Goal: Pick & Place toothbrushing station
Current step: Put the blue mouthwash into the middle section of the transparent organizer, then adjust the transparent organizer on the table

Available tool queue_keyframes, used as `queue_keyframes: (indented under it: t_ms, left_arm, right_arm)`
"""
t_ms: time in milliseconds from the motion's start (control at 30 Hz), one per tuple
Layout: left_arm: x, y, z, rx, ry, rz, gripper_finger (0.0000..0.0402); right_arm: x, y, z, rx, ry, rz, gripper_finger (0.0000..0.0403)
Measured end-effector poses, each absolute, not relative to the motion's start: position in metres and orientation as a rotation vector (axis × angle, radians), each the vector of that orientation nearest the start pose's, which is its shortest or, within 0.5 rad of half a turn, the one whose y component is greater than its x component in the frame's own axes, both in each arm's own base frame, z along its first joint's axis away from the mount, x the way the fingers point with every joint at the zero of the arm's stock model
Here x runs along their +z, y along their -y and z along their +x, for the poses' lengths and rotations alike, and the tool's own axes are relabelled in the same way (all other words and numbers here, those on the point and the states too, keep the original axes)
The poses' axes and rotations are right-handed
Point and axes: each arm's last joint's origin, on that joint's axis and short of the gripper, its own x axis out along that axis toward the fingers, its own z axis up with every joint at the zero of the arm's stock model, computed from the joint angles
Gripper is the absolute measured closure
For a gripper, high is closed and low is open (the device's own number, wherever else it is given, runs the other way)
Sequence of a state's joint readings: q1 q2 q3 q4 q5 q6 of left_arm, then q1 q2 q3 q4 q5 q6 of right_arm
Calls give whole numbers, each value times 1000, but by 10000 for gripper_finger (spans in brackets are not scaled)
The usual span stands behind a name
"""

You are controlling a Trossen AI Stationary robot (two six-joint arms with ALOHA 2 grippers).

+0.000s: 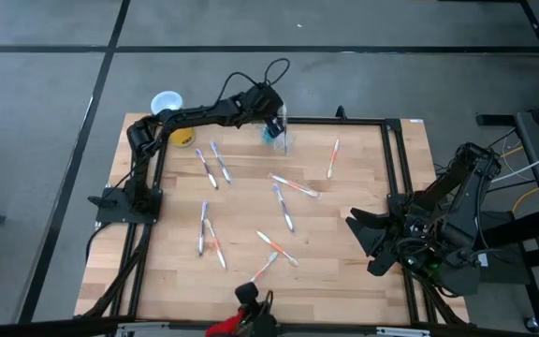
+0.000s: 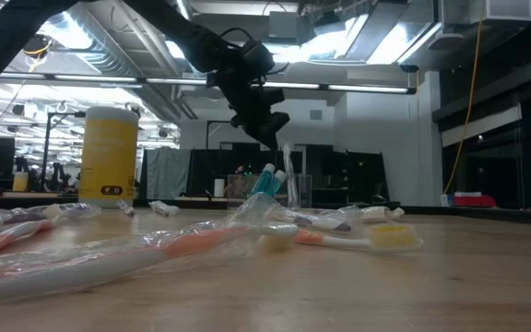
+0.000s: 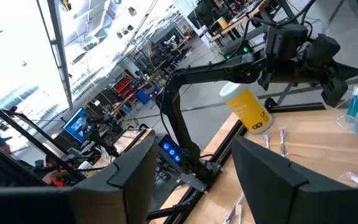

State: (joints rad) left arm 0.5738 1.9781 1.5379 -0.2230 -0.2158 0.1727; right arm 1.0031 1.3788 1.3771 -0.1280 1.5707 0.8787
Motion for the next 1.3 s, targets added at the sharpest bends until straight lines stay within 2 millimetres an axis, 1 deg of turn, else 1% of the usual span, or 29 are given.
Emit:
queue_keyframes:
  t_ms: [133,200,267,333,467,633,767,933,1033,1133,1200,1300]
  left_arm:
    - [235,-257,367,705,-729,3,396]
    - [228,-260,367,683,-739,-29,396]
    - [220,-261,368,617,-749,-67,396]
    - [217,-259,369,583,-763,-79,396]
    - [207,-253,368,596,-860,-66,400]
    - [206,-251,365,573,-914,-59,399]
    - [214,-246,363,563,-901,-74,400]
    - [244,-237,362,572,-794,-60,397]
    - [253,-229,361,557,-789,-85,398]
    - [263,-216,358,497,-787,-142,399]
    - [260,-205,359,442,-832,-191,397]
    - [248,-185,366,366,-858,-246,393]
  right_arm:
    - [413,-222,176,-540,214,732,190]
    - [413,-222,176,-540,214,732,190]
    - [414,-222,176,-540,214,732,190]
    - [414,-222,176,-540,214,732,190]
    - [413,-222,176,-538,215,740,190]
    - [413,-224,174,-530,213,744,190]
    - [414,-225,172,-524,211,744,190]
    - [413,-225,172,-524,209,740,190]
    - [413,-225,172,-524,208,736,190]
    - [413,-225,172,-525,207,733,190]
    - [413,-225,172,-525,207,730,190]
    - [412,-225,172,-525,205,724,190]
